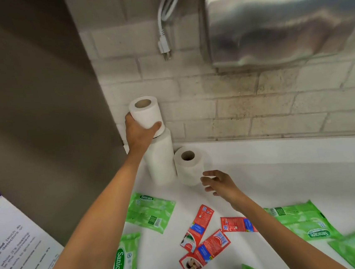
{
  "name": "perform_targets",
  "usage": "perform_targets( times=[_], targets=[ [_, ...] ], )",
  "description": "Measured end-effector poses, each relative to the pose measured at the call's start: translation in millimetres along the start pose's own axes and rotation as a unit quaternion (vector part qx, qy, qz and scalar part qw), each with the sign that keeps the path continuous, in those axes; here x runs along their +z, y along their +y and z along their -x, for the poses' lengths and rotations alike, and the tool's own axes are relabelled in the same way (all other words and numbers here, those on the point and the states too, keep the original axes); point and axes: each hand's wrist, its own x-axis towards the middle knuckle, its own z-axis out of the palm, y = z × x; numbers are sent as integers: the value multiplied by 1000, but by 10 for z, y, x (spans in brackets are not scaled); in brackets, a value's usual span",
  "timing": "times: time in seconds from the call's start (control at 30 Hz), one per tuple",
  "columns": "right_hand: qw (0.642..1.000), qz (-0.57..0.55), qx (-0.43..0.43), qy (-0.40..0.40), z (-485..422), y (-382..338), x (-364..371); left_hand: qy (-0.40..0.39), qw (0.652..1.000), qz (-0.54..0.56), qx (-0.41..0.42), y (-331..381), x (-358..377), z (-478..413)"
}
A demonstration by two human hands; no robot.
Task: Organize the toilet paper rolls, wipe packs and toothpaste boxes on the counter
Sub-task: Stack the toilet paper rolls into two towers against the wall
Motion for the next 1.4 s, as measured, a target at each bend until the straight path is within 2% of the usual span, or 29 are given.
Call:
perform_targets(
  times=[0.43,0.7,0.83,0.9,1.03,1.1,1.17,1.3,1.4],
  targets=[
    [999,27,17,6,-24,102,-36,-3,999,-33,3,-167,120,-39],
    [999,29,20,4,43,87,-78,-72,996,-44,-16,-224,94,-17],
    [1000,23,18,12,138,74,-128,-102,992,-51,-52,-134,-9,87],
    [1000,19,18,15,204,70,-158,-88,994,-37,-57,-51,-86,203],
    [1000,6,11,18,443,32,-209,-4,999,9,-45,167,-250,652],
    [1000,-1,6,23,606,18,-224,4,999,26,-36,248,-320,952],
    [1000,-10,3,24,750,12,-228,-29,999,37,-27,295,-367,1220],
    [1000,-20,-6,21,1062,88,-220,-156,987,41,-13,267,-381,1751],
    [1000,-16,0,4,1302,175,-209,-225,973,26,-47,151,-331,2135]
  ],
)
